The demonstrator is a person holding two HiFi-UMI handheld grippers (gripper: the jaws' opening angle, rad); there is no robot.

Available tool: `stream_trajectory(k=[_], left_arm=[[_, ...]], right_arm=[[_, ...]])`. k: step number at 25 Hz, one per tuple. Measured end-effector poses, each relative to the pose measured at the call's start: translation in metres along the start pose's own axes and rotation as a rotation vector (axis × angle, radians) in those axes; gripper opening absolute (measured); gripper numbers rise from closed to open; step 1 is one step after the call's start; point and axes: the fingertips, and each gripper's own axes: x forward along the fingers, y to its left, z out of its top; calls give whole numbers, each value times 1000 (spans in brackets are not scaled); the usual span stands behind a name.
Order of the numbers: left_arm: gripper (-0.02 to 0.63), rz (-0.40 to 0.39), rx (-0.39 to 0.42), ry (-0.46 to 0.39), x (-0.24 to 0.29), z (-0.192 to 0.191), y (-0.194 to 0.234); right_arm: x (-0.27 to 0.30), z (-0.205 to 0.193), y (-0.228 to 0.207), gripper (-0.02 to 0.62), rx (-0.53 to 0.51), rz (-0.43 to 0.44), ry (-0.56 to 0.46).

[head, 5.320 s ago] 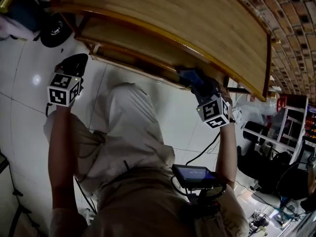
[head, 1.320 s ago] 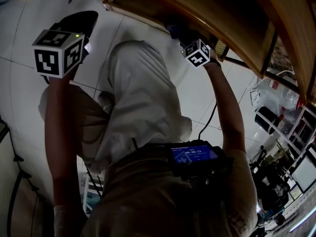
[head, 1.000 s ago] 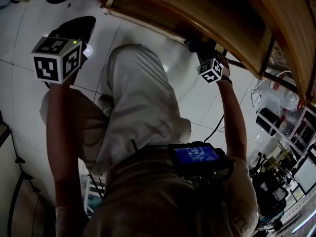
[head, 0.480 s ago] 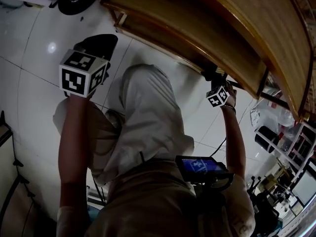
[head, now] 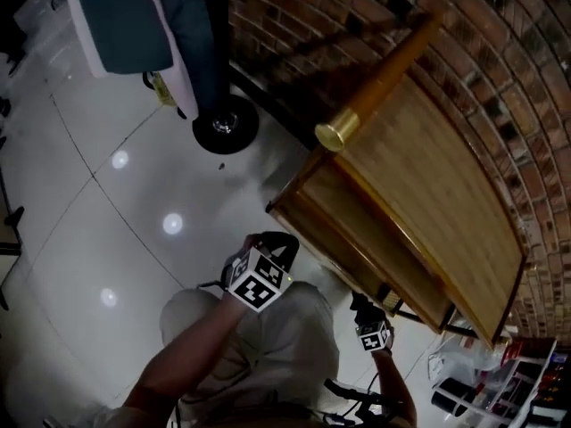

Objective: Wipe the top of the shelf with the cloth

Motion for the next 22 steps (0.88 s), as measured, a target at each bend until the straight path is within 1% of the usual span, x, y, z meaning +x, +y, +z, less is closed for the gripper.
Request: stream_trajectory(k=[1,3,5,6,8,10,12,13,14,16,17,18,20,22], left_arm=[[5,16,28,10,6,1,0],[5,39,73,26,10,-1,-7],[5,70,84,30,3,-3,-11],[5,92,76,30,-5,-4,-10],[5,141,47,14,-26,-3,-5],[5,185,24,-22,-47,0,-3],[6,215,-9,-47,-65,1,-1],[5,228,-28,-50,-75,-3,0],[5,243,-49,-42,-86,-11,0],[5,277,-90,10,-112,-32,-2],[6,293,-104,44,-128,-37,-5],[6,301,-118,71,-146,-34,-9],[6,292,-149,81,-189,-5,-19],[6,250,-141,76,-232,42,-38]], right_arm=[[-2,14,15,83,48,42,-47],[-31,44,48,83,127,104,-123],[-72,76,62,83,161,135,-179],[-92,93,65,83,163,146,-209],[-135,126,70,83,126,170,-263],[-180,151,73,83,41,199,-292],[-229,166,80,81,-30,230,-287],[-256,171,85,83,-45,246,-278],[-285,176,90,83,-51,261,-270],[-346,190,92,83,-71,283,-270],[-375,201,87,83,-88,286,-280],[-403,215,81,83,-107,281,-298],[-448,240,64,83,-134,247,-335],[-487,262,45,83,-109,200,-359]])
